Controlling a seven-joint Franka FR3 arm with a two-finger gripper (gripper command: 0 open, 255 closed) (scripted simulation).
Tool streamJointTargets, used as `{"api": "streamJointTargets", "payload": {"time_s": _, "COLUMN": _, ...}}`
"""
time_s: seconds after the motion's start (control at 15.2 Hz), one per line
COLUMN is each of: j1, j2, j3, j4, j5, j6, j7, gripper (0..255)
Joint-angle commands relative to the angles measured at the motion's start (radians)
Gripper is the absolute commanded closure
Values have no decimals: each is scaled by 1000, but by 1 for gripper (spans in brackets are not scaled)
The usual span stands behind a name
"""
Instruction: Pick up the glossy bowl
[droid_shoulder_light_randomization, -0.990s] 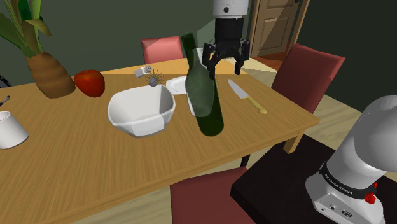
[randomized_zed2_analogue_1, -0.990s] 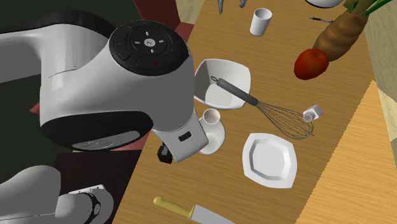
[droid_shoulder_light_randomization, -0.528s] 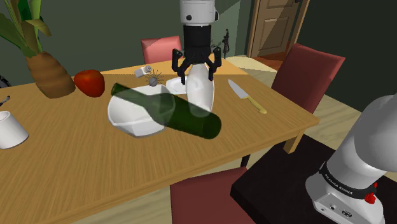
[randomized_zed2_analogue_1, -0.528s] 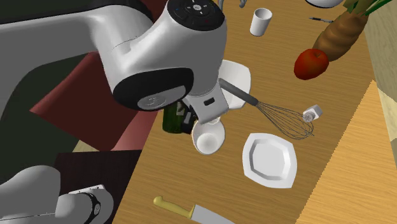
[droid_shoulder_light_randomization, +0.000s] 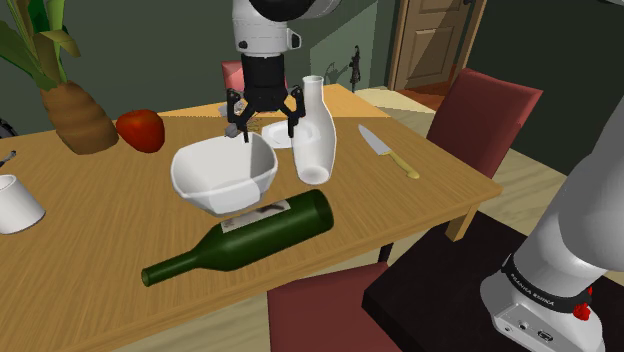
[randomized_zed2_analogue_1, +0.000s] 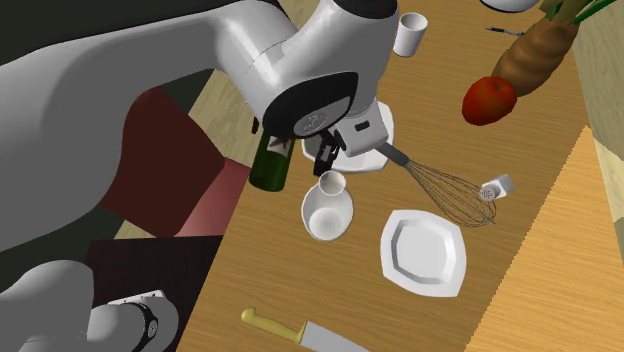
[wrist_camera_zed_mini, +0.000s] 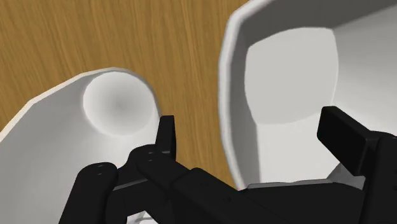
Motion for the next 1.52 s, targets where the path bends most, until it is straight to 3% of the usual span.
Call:
{"api": "streamJointTargets", "payload": {"time_s": 0.0, "j1": 2, "j2": 10, "j3": 1, "j4": -14, "j5": -4, "j6": 24, "j7": 5, "gripper": 0}}
{"api": "streamJointTargets", "payload": {"time_s": 0.4, "j1": 2, "j2": 18, "j3": 2, "j4": -67, "j5": -6, "j6": 84, "j7": 3, "gripper": 0}}
{"api": "streamJointTargets", "payload": {"time_s": 0.46, "j1": 2, "j2": 10, "j3": 3, "j4": -83, "j5": -2, "j6": 93, "j7": 3, "gripper": 255}}
{"api": "streamJointTargets", "payload": {"time_s": 1.06, "j1": 2, "j2": 18, "j3": 2, "j4": -67, "j5": -6, "j6": 84, "j7": 3, "gripper": 255}}
{"api": "streamJointTargets", "payload": {"time_s": 1.45, "j1": 1, "j2": 8, "j3": 2, "j4": 3, "j5": -3, "j6": 5, "j7": 6, "gripper": 255}}
